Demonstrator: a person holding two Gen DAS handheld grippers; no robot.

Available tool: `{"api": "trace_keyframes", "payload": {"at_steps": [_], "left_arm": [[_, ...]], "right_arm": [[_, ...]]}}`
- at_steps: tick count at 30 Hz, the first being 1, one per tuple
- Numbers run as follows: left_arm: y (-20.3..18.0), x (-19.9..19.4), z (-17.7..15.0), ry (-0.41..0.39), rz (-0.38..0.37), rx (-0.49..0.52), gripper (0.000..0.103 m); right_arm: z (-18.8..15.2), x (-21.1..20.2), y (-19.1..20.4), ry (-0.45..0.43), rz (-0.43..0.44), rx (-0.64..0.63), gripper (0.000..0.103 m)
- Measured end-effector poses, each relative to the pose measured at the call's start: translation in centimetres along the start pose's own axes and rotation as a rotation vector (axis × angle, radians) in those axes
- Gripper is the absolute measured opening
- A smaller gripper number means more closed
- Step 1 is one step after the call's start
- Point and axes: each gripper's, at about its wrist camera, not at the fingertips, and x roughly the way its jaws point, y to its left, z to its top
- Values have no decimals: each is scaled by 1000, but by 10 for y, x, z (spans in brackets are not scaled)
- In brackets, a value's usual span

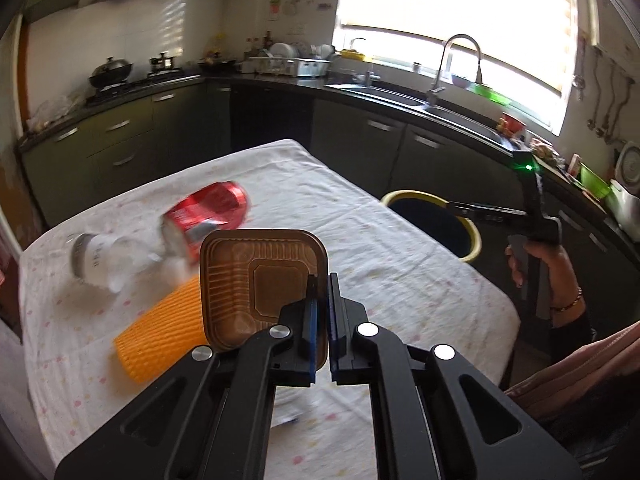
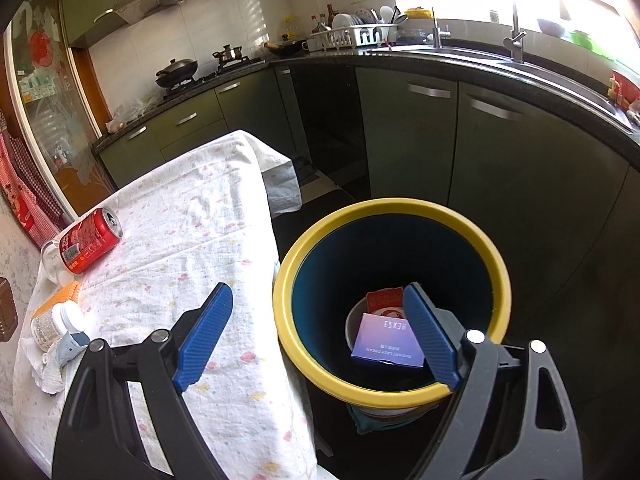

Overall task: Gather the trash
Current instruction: 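Carry the food tray with the left gripper and release it into the bin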

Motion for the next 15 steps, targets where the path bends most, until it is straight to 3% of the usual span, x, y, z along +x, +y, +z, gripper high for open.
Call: {"api": "trace_keyframes", "payload": {"at_steps": [10,15], "left_arm": [[-101,88,50,80,-229,170,5],[-151,146,75,127,-296,237,5]], "right_arm": [[-9,-25,-58,-59,-74,105,82],[-14,-31,-94,-69,-99,173,82]]}}
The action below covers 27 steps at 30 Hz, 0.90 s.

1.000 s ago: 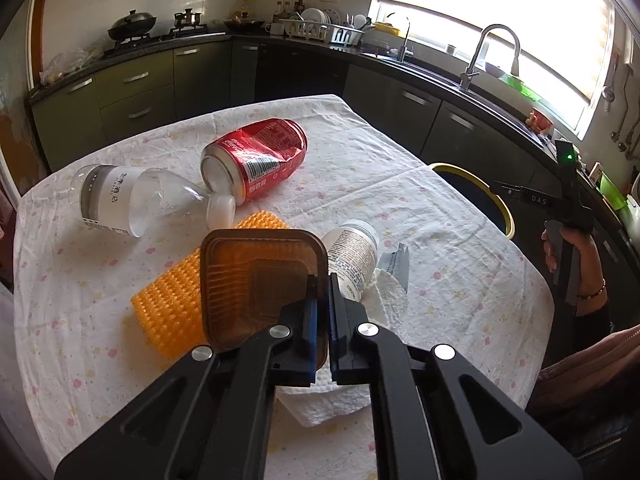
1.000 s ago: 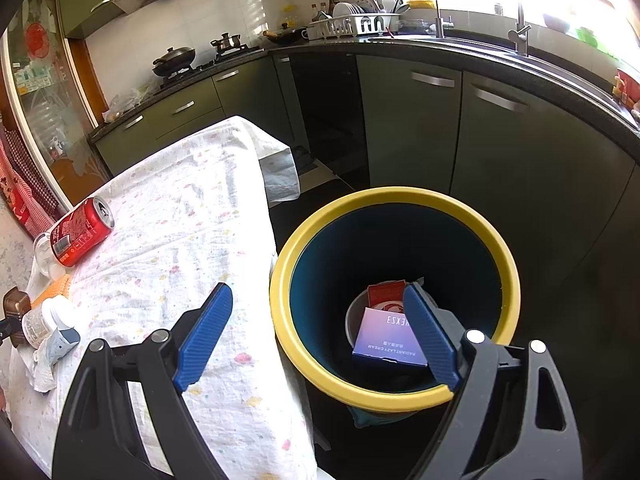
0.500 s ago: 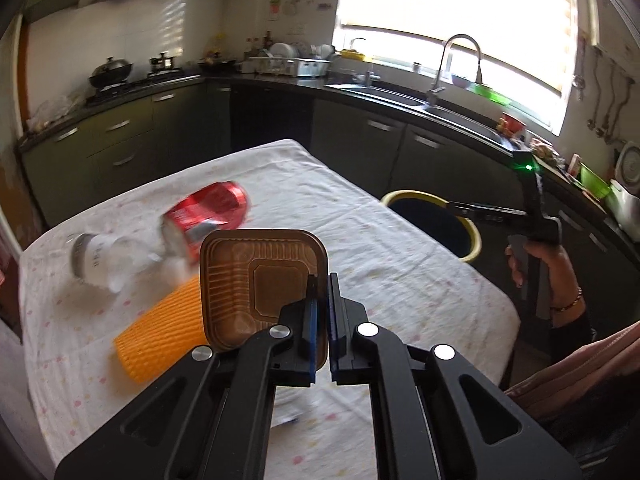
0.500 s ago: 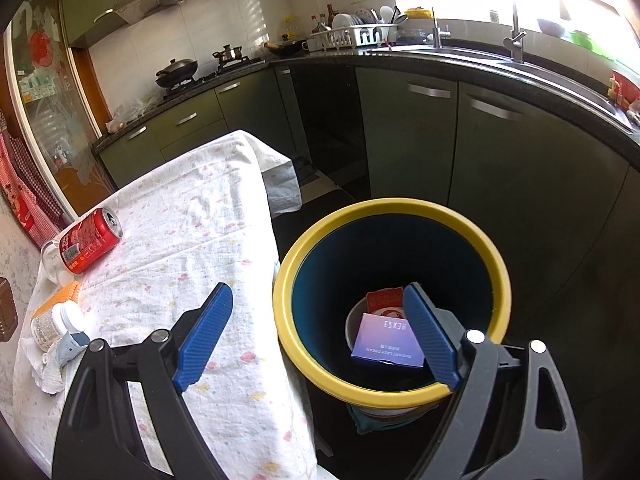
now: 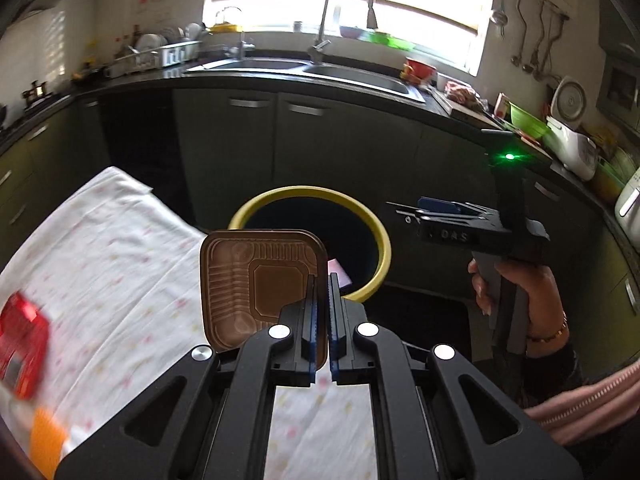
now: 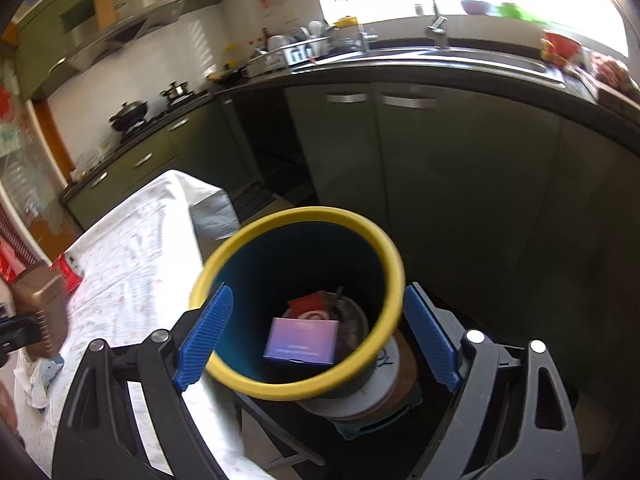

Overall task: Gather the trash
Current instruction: 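Carry the food tray with the left gripper and release it into the bin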

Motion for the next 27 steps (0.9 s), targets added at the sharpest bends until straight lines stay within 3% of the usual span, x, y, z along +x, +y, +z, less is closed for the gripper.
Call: {"api": "trace_keyframes", "payload": {"at_steps": [10,13,14,15,17,21,27], "left_arm": [[-5,126,52,132,-36,1,7],[2,142,58,129,-4,-19,28],[4,143,60,120,4,-33,41],[8,140,60,110,8,-44,51],[9,128,60,73,18,-62,58],[5,85,50,4,77,-75,86],[6,-9,6,-90,187,-163,94]], "right_arm": [[0,8,-41,14,-25,73,83],[-1,12,-43,23,-22,77,84],[-1,13,-43,26,-21,74,84],[-1,14,-42,29,-18,70,84],[-2,15,-39,32,-13,66,84],[-2,18,-32,40,-4,49,84],[-5,19,-7,54,27,5,84]]}}
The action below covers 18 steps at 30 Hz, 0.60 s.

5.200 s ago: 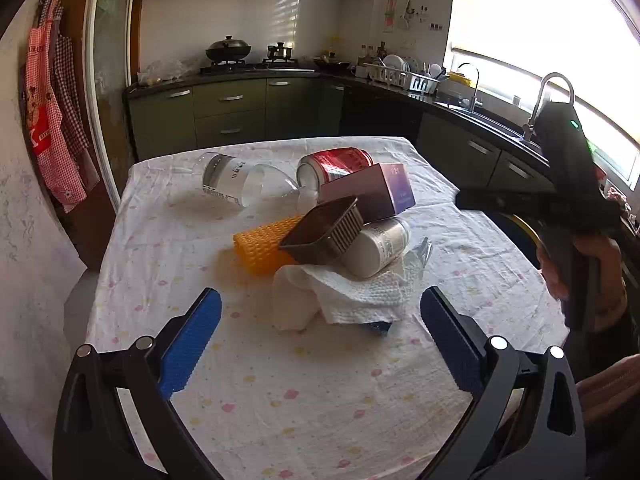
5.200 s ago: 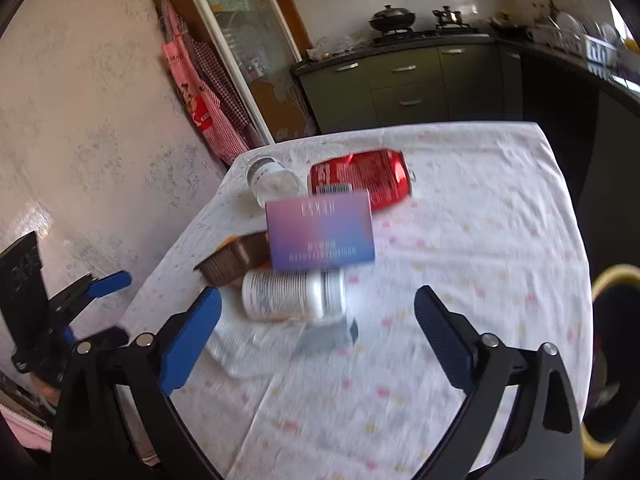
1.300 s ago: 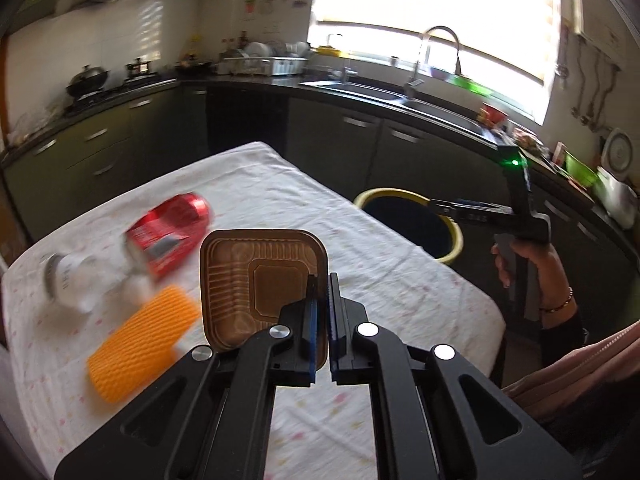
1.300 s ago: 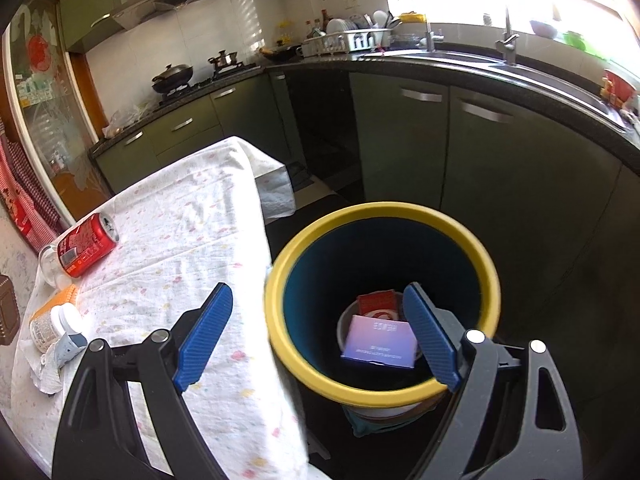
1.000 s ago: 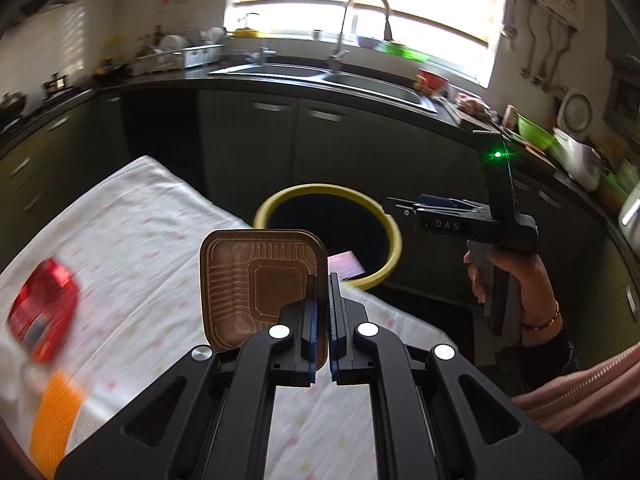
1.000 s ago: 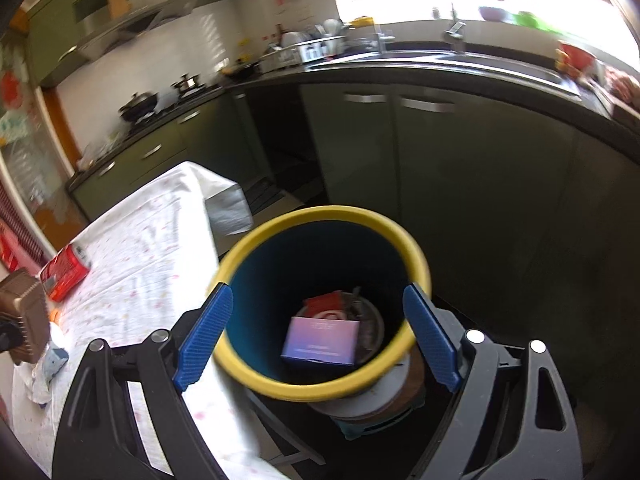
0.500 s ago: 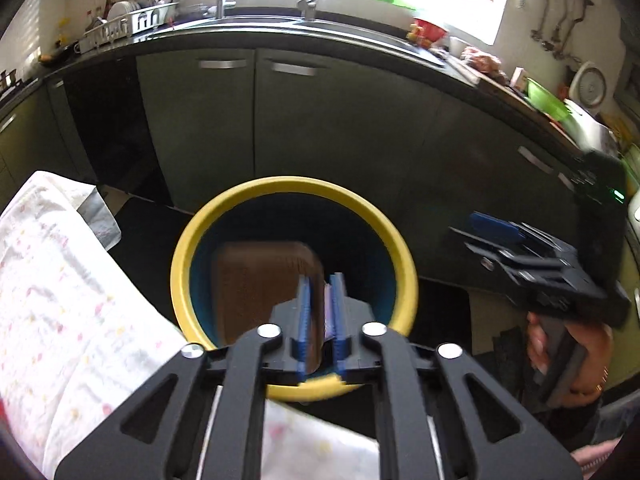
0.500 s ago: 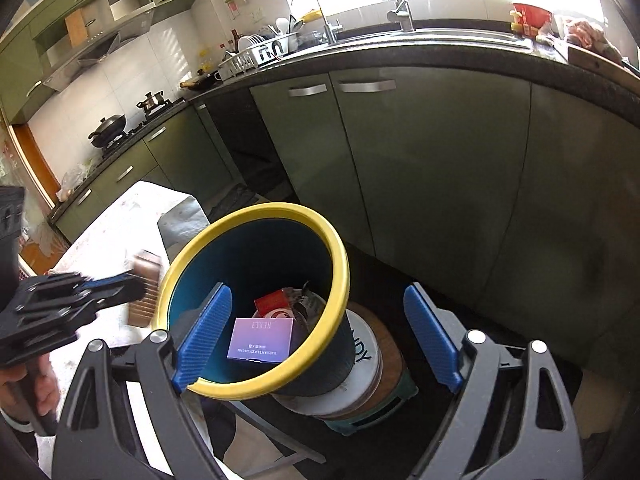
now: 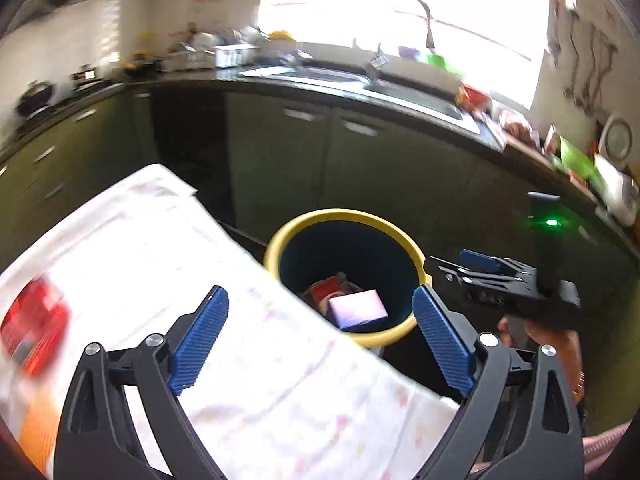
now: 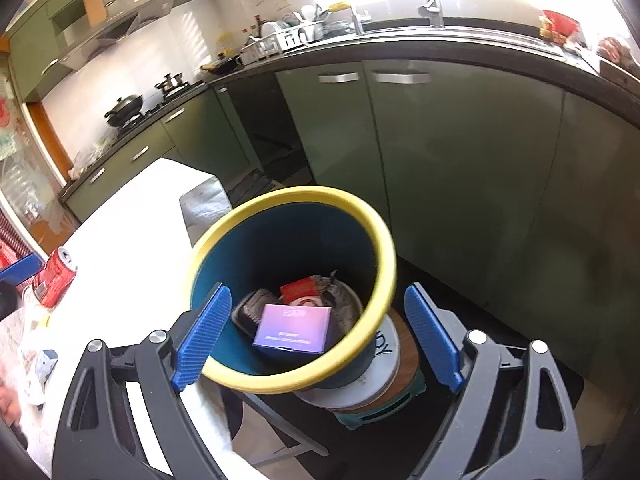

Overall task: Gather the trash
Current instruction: 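Move the right gripper to the table and grasp the white pill bottle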

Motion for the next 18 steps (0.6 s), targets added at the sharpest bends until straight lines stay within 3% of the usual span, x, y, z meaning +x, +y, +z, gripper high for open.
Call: {"api": "trace_keyframes", "payload": {"at_steps": [4,7,12,18], "left_arm": [[32,-63,-38,-76,48,-97,98],[51,-105,-72,-119,141,-146,98],[86,-165,-128,-138,261,-227,98],[121,-205,-177,-156,377,-289,98]], "right_arm": [[-1,-1,27,6,24,-46,84],[-3,0,51,19,57,-89,84],[-12,-1,107,66,177,-181,84],[-35,-4,187,148,350,-308,84]]}}
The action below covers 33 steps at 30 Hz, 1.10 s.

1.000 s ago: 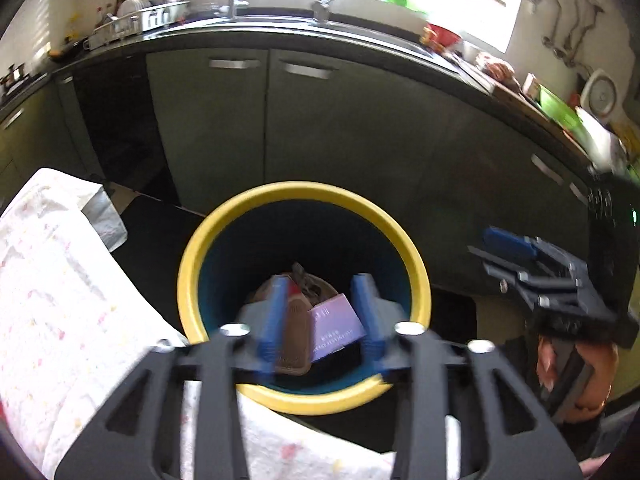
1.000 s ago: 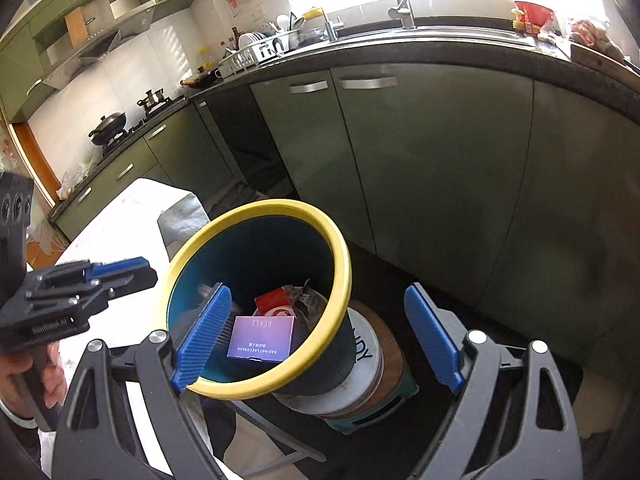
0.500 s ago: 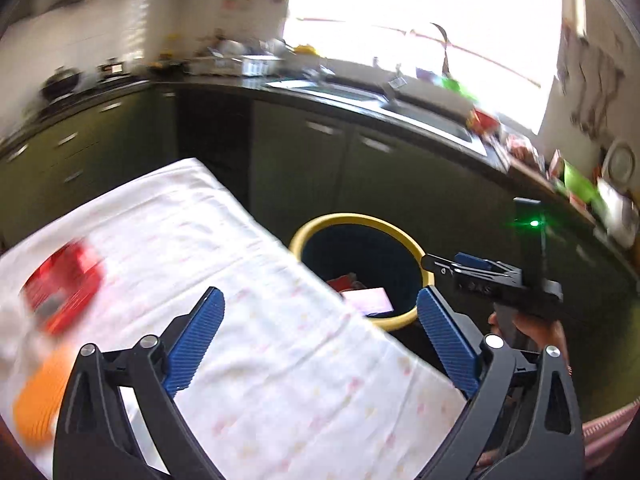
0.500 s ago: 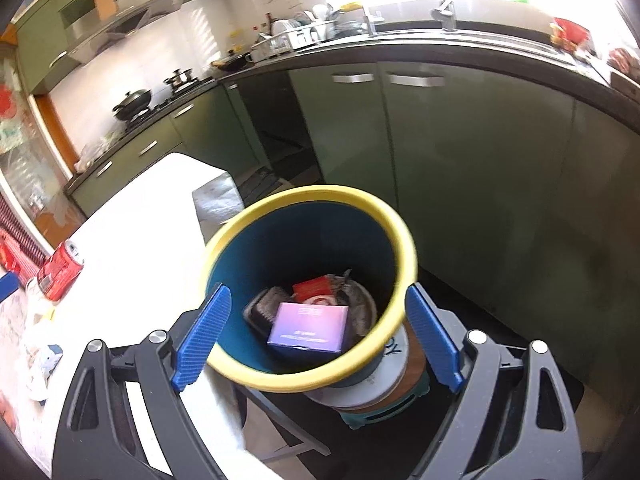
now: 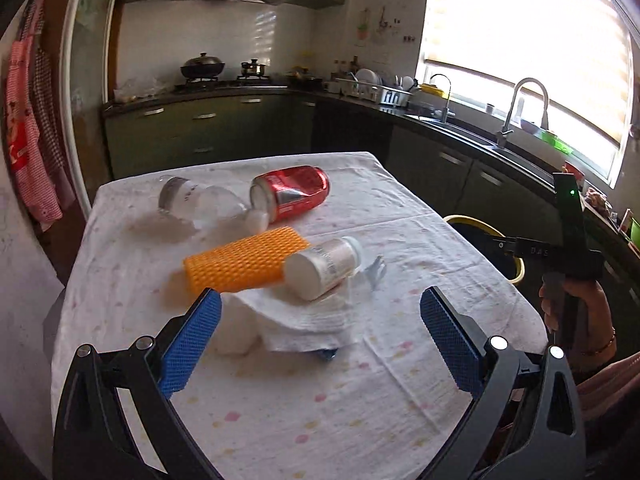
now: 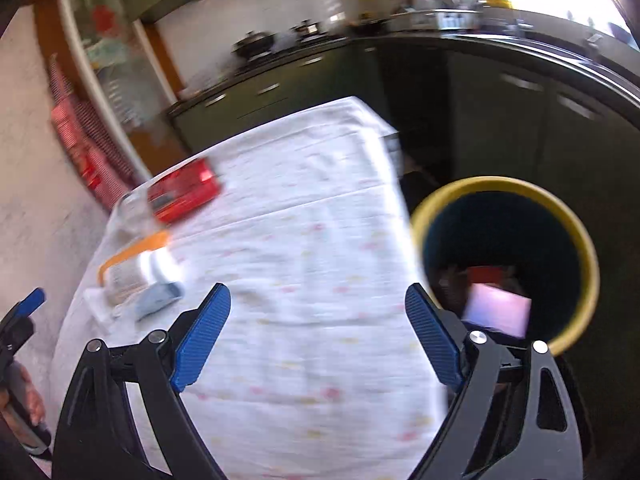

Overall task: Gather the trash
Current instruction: 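Move the right gripper to the table and grasp the white pill bottle, then carry the pill bottle with the right gripper and drop it into the bin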

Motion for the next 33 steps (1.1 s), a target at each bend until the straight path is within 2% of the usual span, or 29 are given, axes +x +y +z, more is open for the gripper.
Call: {"api": "trace_keyframes", "payload": {"at_steps": [7,9,12,20,28,30,33], "left_arm": [[27,-12,-19,-12,8,-60,98],[30,-16,-23,-18,4,-62,98],[32,-21,-28,-21,-11,-66,98],[42,-25,-38,-24,-30,-96,98],[53,-23,-46,-9,-43,-128,98],[55,-22,-47,-6,-43,-134,98],[57,-20,-49,-3,-43,-139,98]], "right_arm": [[-6,25,102,78,168,-188,84],[-4,30,130,62,174,-267,91],[1,41,154,60,166,-351,93],[11,86,172,158,141,-366,94],[6,106,184,200,100,-387,94],[5,109,185,208,96,-390,79],[5,106,185,200,98,-377,79]]}}
